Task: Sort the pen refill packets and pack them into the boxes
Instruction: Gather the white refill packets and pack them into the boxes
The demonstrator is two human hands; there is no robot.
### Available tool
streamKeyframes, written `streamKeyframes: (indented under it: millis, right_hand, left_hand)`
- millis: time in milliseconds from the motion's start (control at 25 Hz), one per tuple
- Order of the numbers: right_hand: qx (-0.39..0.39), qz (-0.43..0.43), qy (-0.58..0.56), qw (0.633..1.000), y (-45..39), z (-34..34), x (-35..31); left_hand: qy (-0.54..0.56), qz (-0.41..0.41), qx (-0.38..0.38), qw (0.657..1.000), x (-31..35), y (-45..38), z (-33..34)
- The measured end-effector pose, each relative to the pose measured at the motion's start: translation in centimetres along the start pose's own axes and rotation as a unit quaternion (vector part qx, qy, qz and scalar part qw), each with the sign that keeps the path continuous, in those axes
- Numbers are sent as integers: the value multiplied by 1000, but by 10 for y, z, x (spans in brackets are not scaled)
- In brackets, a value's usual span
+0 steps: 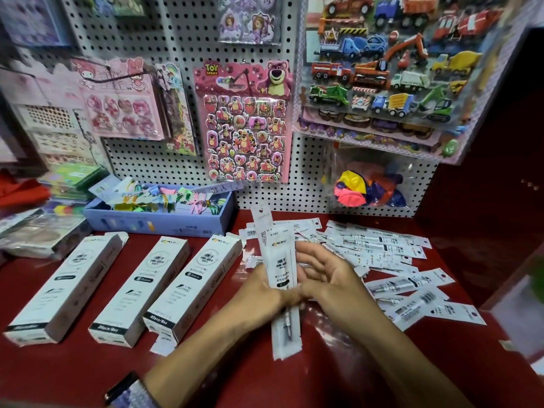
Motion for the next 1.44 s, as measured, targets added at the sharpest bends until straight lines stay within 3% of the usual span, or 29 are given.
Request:
streamKeyframes:
  millis: [120, 320, 480, 680, 800, 1000, 1080, 1200, 1280, 1320, 1400, 1440]
  right_hand:
    - [22, -24, -4, 999, -1, -11, -9]
    - [-20, -9, -6, 1000, -1, 0, -1]
    - [36, -55, -5, 998, -2, -19, -16]
    - [-12, -30, 40, 999, 2, -1, -8]
    - [-37, -23, 0, 999, 3, 7, -8]
    - [73, -52, -88, 992, -3, -20, -23]
    - [82, -67, -109, 988, -4, -26, -26]
    - [38, -20, -86, 995, -5, -11, -11]
    - [52, 3, -68, 996, -6, -8, -2]
    - [64, 10, -72, 995, -8, -10, 1]
    - [71, 23, -80, 994, -10, -11, 5]
    - [70, 34, -86, 993, -10, -9, 7]
  left_hand:
    - [15, 11, 33, 999, 10, -5, -14]
    - [-75, -81, -14, 994, -36, 3, 1]
    - [-10, -11, 29, 999, -10, -3, -7]
    - [-30, -56, -33, 997, -35, 5, 10]
    - [-33, -87, -47, 995, -35, 4, 15]
    - [-8, -154, -56, 986, -35, 0, 2]
    - [-1, -174, -60, 983, -35, 3, 1]
    - [-63, -170, -118, 976, -24, 12, 11]
    - [-119, -158, -176, 964, -13, 17, 3]
    - [-161, -142, -169, 962, -6, 17, -13]
    - [-296, -104, -48, 948, 7, 10, -74]
    - [-406, -87, 28, 909, 14, 11, -107]
Point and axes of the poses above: each hand's wrist, its own y-axis away from the middle knuckle, its own z-axis out of the palm, x = y × z, the point moved 10 cm from there along -y, towards the middle knuckle, and after that the axes turned 4 degrees about x, right-handed, at the moved point
